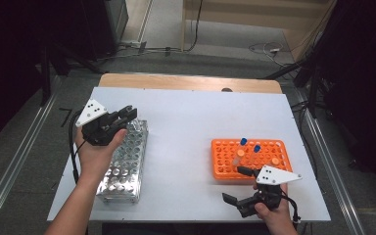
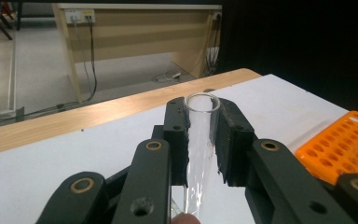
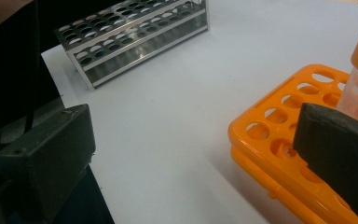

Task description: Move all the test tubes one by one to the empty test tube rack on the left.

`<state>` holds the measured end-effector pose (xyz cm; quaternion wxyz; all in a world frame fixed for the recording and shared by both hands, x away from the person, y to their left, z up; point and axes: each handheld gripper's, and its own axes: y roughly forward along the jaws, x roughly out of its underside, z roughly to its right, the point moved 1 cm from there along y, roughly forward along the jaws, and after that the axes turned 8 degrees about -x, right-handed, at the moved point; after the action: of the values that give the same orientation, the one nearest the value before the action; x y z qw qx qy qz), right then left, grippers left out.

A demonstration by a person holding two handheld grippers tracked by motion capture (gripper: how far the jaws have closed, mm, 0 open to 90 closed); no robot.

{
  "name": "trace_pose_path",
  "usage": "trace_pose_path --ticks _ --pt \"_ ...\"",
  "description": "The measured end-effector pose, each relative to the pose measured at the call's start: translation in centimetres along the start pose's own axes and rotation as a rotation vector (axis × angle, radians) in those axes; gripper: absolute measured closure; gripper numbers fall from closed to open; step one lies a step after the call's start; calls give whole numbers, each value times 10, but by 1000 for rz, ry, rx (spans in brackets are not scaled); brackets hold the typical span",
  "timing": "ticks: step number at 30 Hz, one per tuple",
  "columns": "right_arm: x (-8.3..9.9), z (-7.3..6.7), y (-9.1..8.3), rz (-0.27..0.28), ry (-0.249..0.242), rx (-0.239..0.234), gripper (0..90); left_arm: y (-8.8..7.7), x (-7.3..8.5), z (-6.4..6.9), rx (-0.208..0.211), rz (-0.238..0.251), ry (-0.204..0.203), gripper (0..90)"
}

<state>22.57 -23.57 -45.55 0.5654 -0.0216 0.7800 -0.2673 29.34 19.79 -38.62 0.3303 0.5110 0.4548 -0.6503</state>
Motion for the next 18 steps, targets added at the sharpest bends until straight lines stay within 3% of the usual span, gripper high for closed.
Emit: trace_pose_path --ticks 18 --pt "1 1 1 -5 2 4 0 20 13 -12 -42 -36 -18 760"
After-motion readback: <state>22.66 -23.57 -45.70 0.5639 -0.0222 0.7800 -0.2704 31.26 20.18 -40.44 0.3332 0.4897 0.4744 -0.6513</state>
